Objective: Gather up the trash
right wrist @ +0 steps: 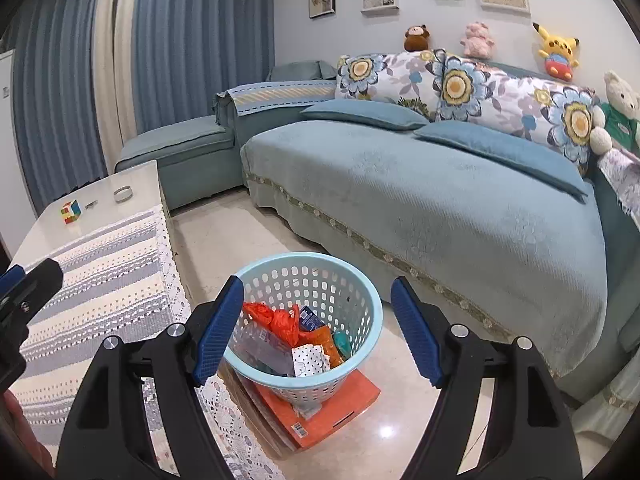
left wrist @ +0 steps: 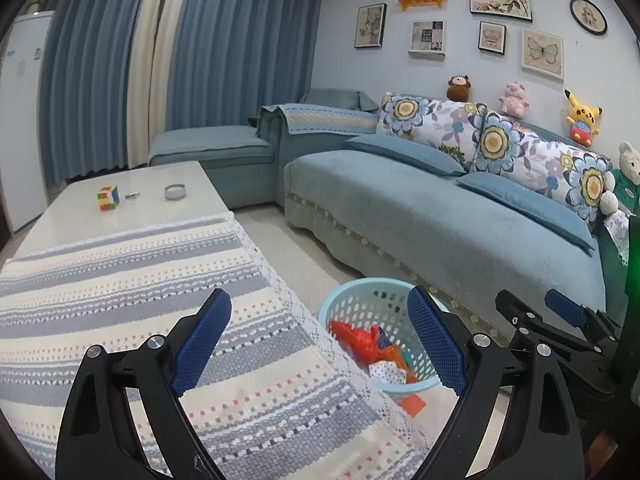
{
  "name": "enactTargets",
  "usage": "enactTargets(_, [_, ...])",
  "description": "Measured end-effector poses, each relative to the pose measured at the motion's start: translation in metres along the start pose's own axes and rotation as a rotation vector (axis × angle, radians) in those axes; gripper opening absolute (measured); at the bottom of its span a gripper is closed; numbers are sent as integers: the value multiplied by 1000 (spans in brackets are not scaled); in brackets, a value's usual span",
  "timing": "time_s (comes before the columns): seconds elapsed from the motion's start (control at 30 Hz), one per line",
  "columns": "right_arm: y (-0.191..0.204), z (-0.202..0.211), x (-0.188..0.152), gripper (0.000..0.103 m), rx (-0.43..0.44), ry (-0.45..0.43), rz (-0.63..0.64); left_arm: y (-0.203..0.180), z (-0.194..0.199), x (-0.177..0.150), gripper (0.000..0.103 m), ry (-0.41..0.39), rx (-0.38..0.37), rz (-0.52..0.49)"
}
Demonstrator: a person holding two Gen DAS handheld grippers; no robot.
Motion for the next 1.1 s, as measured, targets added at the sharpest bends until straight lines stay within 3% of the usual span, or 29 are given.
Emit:
enactTargets(0.37, [-2, -1, 0, 72, 39, 4, -37, -1, -3, -2, 89, 6, 16, 0])
enactTargets(1.1, [2, 3, 1, 72, 36, -10, -24, 1, -3, 1, 89, -1, 14, 5])
Point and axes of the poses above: each gripper's, at about its wrist camera, not at the fingertips, and z roughly against the way its jaws point, y to its left, x to its top, the point moved 5 cm from there along -z, roughly the way its jaws point, and after that the axes turned 14 degrees about z, right-handed, at the moved point
